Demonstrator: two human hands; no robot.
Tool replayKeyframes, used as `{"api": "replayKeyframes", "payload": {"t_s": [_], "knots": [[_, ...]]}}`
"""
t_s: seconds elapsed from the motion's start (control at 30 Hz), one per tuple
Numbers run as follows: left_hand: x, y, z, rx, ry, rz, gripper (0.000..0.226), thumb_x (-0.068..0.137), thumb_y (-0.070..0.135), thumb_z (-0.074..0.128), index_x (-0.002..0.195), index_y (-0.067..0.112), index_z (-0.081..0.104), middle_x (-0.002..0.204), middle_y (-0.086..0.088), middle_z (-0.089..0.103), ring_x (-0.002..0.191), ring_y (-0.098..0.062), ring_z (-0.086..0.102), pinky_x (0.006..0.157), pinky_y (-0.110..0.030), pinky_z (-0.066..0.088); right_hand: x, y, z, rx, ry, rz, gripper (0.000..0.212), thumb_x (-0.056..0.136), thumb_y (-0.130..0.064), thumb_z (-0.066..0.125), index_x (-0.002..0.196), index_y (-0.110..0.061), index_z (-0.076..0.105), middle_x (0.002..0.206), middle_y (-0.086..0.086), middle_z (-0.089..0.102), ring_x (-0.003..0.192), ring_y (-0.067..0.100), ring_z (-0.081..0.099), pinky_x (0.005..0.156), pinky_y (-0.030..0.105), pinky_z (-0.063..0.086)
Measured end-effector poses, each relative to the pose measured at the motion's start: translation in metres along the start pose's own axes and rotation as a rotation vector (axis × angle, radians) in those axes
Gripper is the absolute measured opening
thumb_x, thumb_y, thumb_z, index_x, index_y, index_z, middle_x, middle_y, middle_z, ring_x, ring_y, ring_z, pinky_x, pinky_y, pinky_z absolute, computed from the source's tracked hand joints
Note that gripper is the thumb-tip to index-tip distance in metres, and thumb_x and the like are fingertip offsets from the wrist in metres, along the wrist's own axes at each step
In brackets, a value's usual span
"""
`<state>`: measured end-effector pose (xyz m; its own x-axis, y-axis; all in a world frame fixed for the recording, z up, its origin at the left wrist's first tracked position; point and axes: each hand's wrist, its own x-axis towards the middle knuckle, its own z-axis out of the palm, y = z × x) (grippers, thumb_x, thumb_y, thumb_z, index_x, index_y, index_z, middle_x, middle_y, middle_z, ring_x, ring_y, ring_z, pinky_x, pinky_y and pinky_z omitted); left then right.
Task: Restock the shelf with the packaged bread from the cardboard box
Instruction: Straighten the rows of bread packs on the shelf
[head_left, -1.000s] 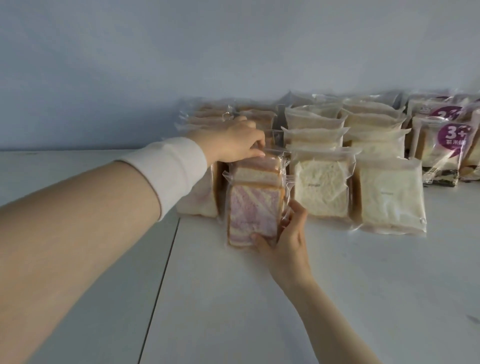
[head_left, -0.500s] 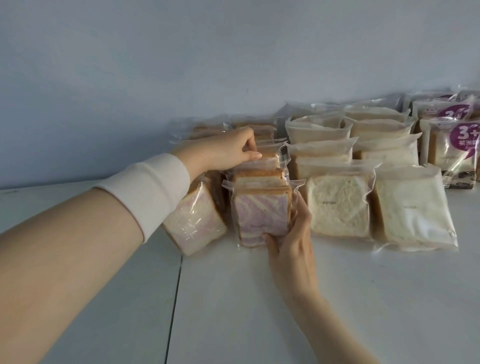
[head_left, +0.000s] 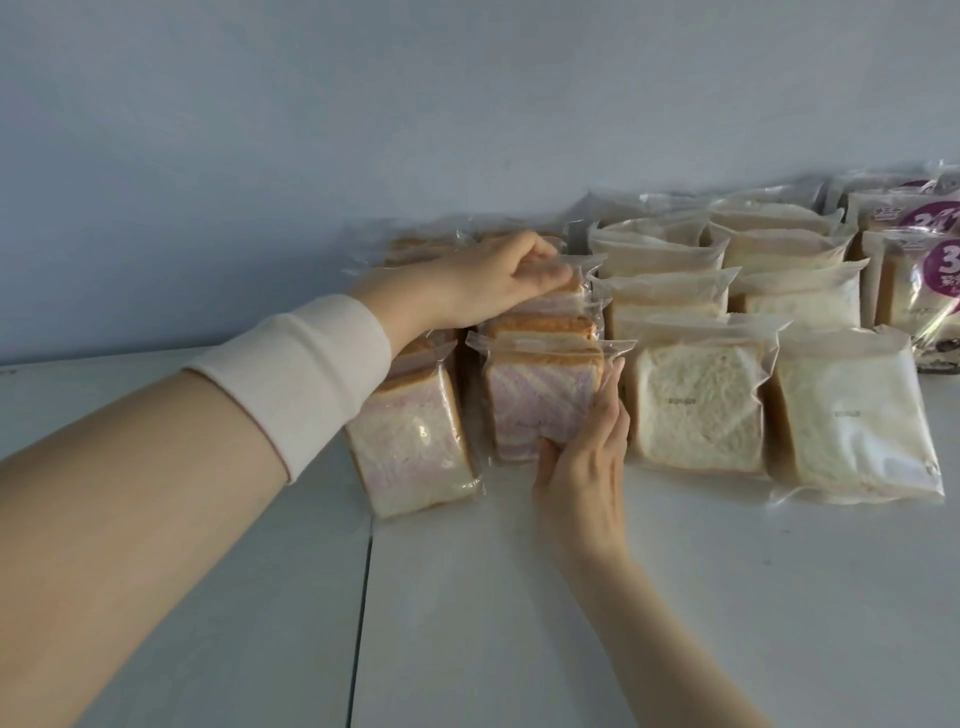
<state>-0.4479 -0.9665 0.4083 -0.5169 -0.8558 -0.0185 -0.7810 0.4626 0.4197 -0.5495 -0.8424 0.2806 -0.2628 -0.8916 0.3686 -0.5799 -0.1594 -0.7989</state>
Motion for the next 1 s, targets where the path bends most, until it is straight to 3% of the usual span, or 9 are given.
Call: {"api": "replayKeyframes", "payload": {"t_s": [0.13, 0.33, 0.47, 0.57, 0.63, 0.7, 0.77, 0.93, 1.0], "knots": [[-0.013, 0.002, 0.011, 0.253, -0.098, 0.119, 0.090, 0.075, 0.073, 0.037, 0.148, 0.027, 0.007, 0.158, 0.000, 0.008, 0.144, -0.019, 0.009, 0.114, -0.039, 0.011, 0.004, 0.007, 0.003, 0.039, -0.077, -0.003, 0.083, 0.085, 0.002, 0.050, 0.143, -0.008, -0.008, 0.149, 0.009, 0.011, 0.141, 0.027, 0.009, 0.112, 0.024, -0.001], [-0.016, 0.009, 0.013, 0.429, 0.015, 0.093, 0.078, 0.086, 0.063, 0.034, 0.148, 0.021, 0.011, 0.158, -0.005, 0.011, 0.145, -0.023, 0.007, 0.116, -0.042, 0.005, 0.016, 0.005, 0.007, 0.050, -0.074, 0.056, 0.082, 0.083, -0.001, 0.051, 0.146, -0.003, -0.002, 0.148, 0.017, 0.016, 0.140, 0.030, 0.011, 0.117, 0.041, 0.003], [-0.066, 0.004, 0.017, 0.257, 0.629, 0.088, 0.077, 0.083, 0.060, 0.043, 0.141, 0.011, 0.032, 0.151, -0.013, 0.029, 0.143, -0.029, 0.020, 0.117, -0.050, 0.011, 0.015, 0.006, 0.003, 0.088, -0.103, 0.070, 0.086, 0.082, 0.001, 0.053, 0.147, -0.007, -0.004, 0.151, 0.011, 0.011, 0.142, 0.024, 0.005, 0.116, 0.036, -0.001], [-0.137, -0.005, 0.065, -0.105, 1.047, -0.139, 0.082, 0.080, 0.047, 0.061, 0.139, -0.001, 0.029, 0.147, -0.025, 0.027, 0.140, -0.037, 0.022, 0.116, -0.028, 0.014, 0.016, 0.007, 0.001, 0.141, -0.127, 0.109, 0.087, 0.082, -0.001, 0.056, 0.147, -0.009, -0.001, 0.152, 0.009, 0.011, 0.142, 0.024, 0.006, 0.118, 0.037, 0.000], [-0.160, -0.007, 0.100, -0.300, 0.937, -0.332, 0.098, 0.074, 0.042, 0.068, 0.143, -0.003, 0.015, 0.151, -0.025, 0.015, 0.143, -0.034, 0.012, 0.113, -0.018, 0.005, 0.016, 0.008, 0.001, 0.161, -0.135, 0.122, 0.088, 0.083, -0.004, 0.059, 0.147, -0.008, 0.000, 0.151, 0.010, 0.011, 0.142, 0.023, 0.006, 0.118, 0.037, 0.000], [-0.158, -0.008, 0.121, -0.497, 0.797, -0.441, 0.103, 0.073, 0.026, 0.073, 0.144, -0.001, 0.004, 0.153, -0.020, 0.007, 0.144, -0.029, 0.007, 0.117, -0.026, 0.003, 0.016, 0.008, 0.001, 0.153, -0.130, 0.121, 0.089, 0.083, -0.010, 0.062, 0.147, -0.007, 0.001, 0.151, 0.010, 0.013, 0.142, 0.022, 0.007, 0.117, 0.032, 0.001], [-0.150, -0.013, 0.125, -0.647, 0.772, -0.407, 0.099, 0.076, 0.009, 0.073, 0.145, 0.001, 0.002, 0.154, -0.017, 0.007, 0.145, -0.025, 0.009, 0.119, -0.037, 0.013, 0.016, 0.008, 0.001, 0.144, -0.123, 0.118, 0.089, 0.083, -0.014, 0.064, 0.147, -0.007, 0.002, 0.150, 0.010, 0.014, 0.142, 0.020, 0.009, 0.113, 0.028, 0.002], [-0.138, -0.039, 0.126, -0.641, 0.932, -0.220, 0.086, 0.078, -0.010, 0.063, 0.142, -0.005, 0.006, 0.152, -0.021, 0.009, 0.138, -0.012, 0.014, 0.100, 0.003, 0.019, 0.017, 0.008, -0.001, 0.149, -0.107, 0.107, 0.088, 0.082, -0.013, 0.065, 0.146, -0.004, 0.006, 0.148, 0.010, 0.019, 0.141, 0.021, 0.012, 0.114, 0.029, 0.008], [-0.129, -0.048, 0.120, -0.582, 0.921, -0.188, 0.087, 0.079, -0.006, 0.064, 0.142, -0.003, 0.004, 0.153, -0.020, 0.007, 0.141, -0.016, 0.013, 0.111, -0.008, 0.015, 0.017, 0.008, 0.000, 0.155, -0.113, 0.123, 0.087, 0.083, -0.013, 0.065, 0.146, -0.005, 0.005, 0.148, 0.010, 0.018, 0.141, 0.022, 0.012, 0.115, 0.032, 0.009]]}}
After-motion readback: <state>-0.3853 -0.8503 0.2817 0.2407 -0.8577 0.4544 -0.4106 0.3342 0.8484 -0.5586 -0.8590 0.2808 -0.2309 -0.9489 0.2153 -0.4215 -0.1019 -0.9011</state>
